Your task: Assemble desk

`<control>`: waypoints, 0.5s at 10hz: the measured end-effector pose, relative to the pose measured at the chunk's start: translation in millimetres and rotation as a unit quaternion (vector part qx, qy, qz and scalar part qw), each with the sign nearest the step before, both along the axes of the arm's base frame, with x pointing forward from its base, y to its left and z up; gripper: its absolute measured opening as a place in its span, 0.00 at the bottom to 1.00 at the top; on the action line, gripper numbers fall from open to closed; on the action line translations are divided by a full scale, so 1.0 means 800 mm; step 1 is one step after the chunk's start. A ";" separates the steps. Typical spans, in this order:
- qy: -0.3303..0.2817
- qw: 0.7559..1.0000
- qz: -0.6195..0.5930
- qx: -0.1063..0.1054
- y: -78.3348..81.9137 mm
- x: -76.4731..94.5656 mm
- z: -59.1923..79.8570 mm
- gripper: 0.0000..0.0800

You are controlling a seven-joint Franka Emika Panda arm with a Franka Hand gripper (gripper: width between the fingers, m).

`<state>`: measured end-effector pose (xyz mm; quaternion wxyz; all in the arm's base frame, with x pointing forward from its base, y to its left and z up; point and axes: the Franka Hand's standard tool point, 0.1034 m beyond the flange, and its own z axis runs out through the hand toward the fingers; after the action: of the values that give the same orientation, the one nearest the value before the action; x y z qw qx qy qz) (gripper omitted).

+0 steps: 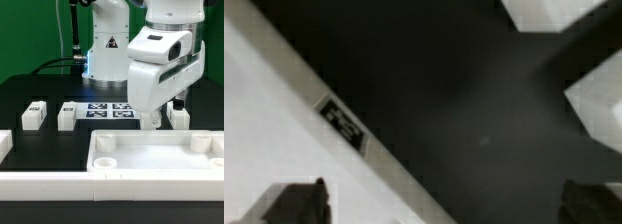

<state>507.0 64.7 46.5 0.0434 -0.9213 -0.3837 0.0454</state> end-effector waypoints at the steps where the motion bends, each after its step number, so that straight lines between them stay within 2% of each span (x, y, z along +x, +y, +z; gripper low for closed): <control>1: 0.002 0.999 -0.036 -0.004 0.001 0.000 0.000 0.81; 2: 0.006 0.996 -0.091 -0.011 0.005 -0.002 0.001 0.81; 3: 0.015 0.987 -0.158 -0.025 0.020 -0.009 0.005 0.81; 5: 0.029 0.953 -0.299 -0.048 0.050 -0.019 0.005 0.81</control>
Offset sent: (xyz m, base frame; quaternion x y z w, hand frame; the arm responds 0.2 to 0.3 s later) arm -0.0185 0.0229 0.0067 -0.0243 -0.0565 0.3246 0.9438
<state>491.8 104.5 50.7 0.0222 -0.9932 -0.0866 0.0750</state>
